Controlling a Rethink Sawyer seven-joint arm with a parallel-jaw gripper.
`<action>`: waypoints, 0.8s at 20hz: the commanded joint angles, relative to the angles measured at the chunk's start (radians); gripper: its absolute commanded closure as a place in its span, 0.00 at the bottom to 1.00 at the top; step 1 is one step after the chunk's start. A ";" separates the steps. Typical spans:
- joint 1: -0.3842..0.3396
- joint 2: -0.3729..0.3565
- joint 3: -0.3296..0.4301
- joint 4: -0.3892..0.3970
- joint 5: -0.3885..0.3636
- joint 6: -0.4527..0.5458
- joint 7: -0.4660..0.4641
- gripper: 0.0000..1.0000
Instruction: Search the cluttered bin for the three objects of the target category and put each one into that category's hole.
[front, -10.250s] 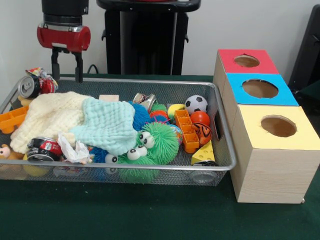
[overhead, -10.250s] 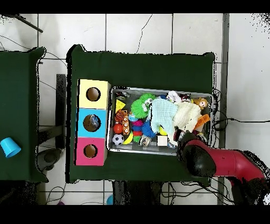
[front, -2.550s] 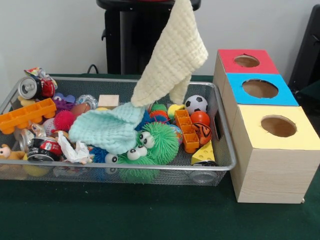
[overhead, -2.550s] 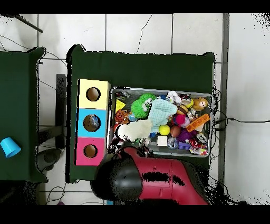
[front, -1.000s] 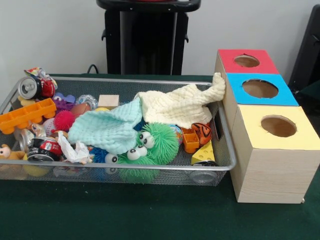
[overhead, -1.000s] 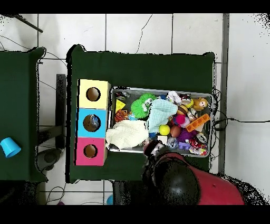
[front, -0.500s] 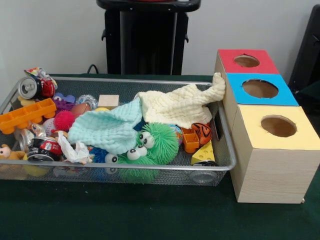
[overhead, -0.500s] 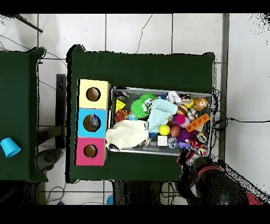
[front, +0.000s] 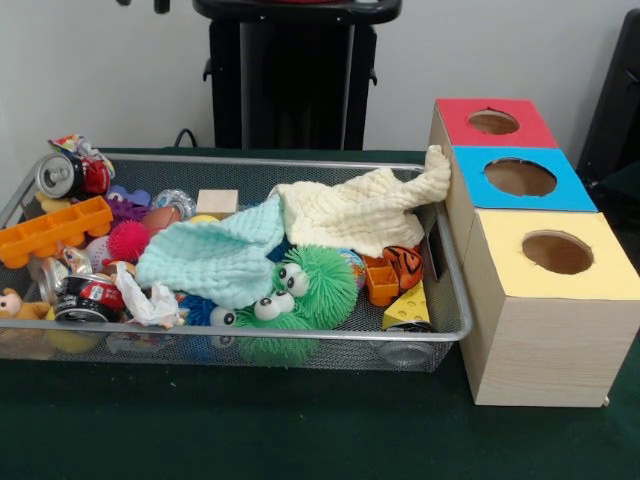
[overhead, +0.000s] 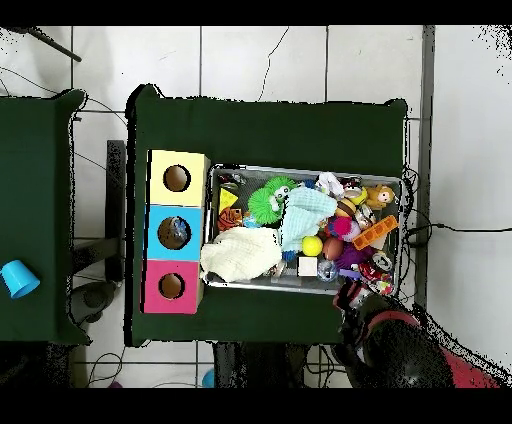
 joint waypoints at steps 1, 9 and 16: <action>-0.040 0.179 0.078 0.085 -0.211 -0.200 -0.131 0.00; 0.025 0.350 -0.052 0.025 -0.437 -0.404 0.022 0.00; 0.106 0.429 -0.152 -0.015 -0.490 -0.499 0.093 0.00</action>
